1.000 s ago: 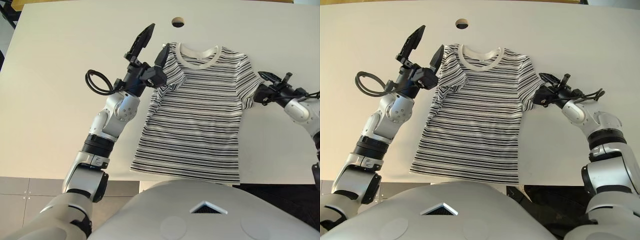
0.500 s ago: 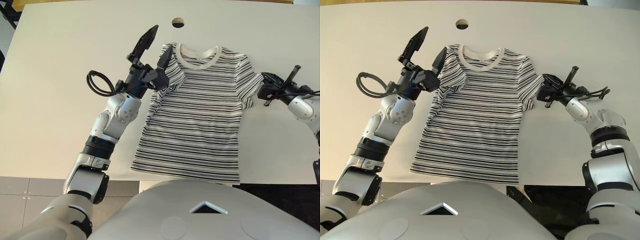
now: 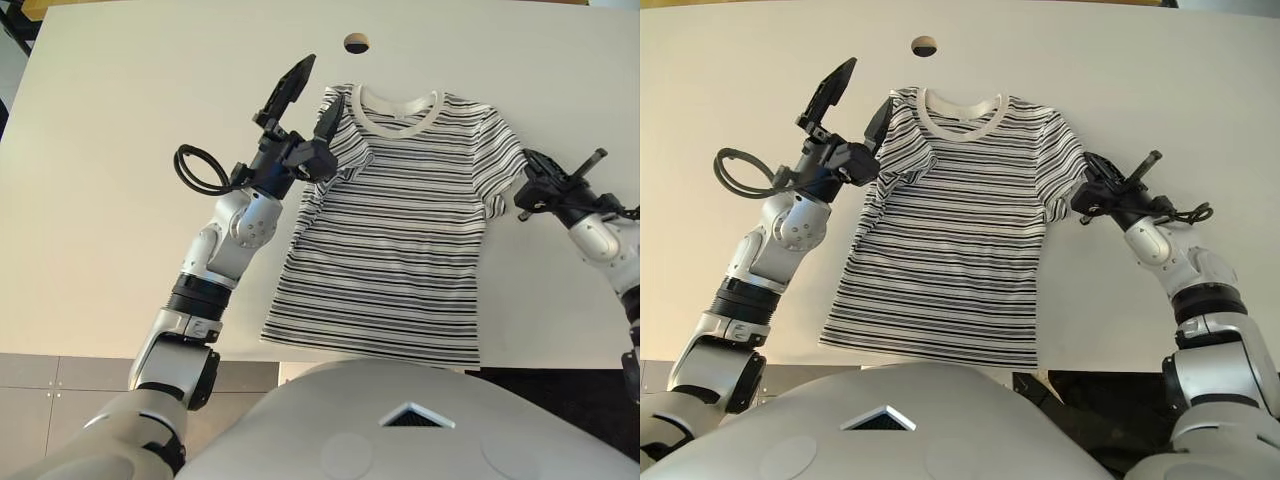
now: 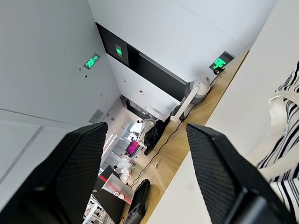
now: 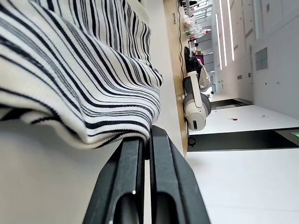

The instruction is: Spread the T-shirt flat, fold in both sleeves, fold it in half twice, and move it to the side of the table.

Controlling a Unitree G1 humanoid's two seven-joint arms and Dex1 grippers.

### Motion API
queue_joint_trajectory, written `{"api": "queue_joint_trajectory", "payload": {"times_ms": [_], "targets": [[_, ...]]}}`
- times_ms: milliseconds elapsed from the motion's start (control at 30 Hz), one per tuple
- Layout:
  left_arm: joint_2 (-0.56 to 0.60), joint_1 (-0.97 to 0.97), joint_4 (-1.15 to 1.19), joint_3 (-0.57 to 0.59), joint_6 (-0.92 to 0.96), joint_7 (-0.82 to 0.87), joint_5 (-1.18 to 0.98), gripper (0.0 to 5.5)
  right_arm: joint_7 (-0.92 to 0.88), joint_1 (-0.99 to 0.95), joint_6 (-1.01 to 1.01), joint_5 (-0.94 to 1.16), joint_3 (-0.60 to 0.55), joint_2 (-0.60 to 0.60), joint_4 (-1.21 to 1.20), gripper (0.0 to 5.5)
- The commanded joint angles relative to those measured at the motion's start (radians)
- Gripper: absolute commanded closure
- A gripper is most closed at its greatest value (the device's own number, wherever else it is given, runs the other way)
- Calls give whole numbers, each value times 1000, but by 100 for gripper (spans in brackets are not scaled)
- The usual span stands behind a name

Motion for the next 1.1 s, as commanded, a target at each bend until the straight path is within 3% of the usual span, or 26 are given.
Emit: {"api": "queue_joint_trajectory", "payload": {"times_ms": [33,600,900,1100], "targets": [[5,8,29,13,4,1,-7,237,12,7,39,-8,-25,13,-81,539],[-49,-44,162,-12,-32,20,-3,237,113,-13,171,-98,9,119,-356,539],[-73,-91,247,-29,-52,40,-1,237,137,-48,204,-171,66,185,-337,539],[-81,-121,295,-34,-68,51,-4,237,128,-30,196,-181,72,205,-388,432]]}}
